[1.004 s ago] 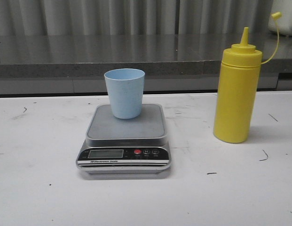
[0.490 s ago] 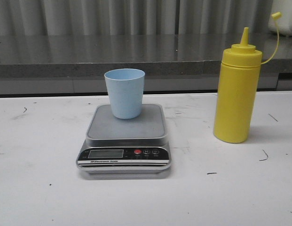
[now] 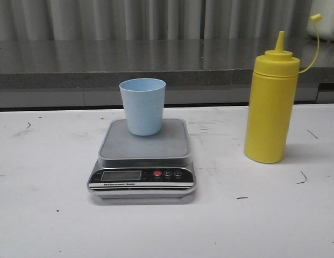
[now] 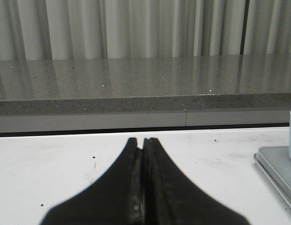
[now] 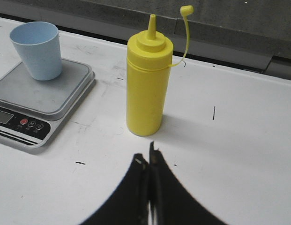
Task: Pour seasoning into cup on scale with both arms
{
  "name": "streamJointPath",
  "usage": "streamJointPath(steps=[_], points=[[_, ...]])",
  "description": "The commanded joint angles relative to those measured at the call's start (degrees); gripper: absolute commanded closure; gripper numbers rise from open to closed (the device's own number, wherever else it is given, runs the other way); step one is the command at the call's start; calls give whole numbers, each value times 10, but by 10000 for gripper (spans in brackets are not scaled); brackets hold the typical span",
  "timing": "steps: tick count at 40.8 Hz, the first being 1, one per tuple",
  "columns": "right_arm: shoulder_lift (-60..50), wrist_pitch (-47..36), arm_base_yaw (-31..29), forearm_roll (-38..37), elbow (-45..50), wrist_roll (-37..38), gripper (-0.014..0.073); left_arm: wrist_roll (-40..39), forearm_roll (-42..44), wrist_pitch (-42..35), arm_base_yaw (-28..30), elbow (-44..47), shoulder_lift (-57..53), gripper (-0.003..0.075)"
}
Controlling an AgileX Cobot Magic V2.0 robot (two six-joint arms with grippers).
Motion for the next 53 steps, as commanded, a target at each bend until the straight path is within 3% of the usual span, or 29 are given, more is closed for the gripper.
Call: streamJointPath(steps=[1,8,13,26,53], points=[[1,-40,1,-6,-21,-6,715,0,-6,-48,0,9,-14,740],[-17,-46,0,-31,-11,-6,715,0,-6,-48,0,9,-13,740],[-88,-82,-33,-35,51,-6,715,0,-6,-48,0,9,-13,740],[-254,-293,-123,43,252,-6,715,0,-6,-48,0,9,-13,740],[-254,-286,-138,69,252,-32,715,0,-6,-47,0,9,-13,740]])
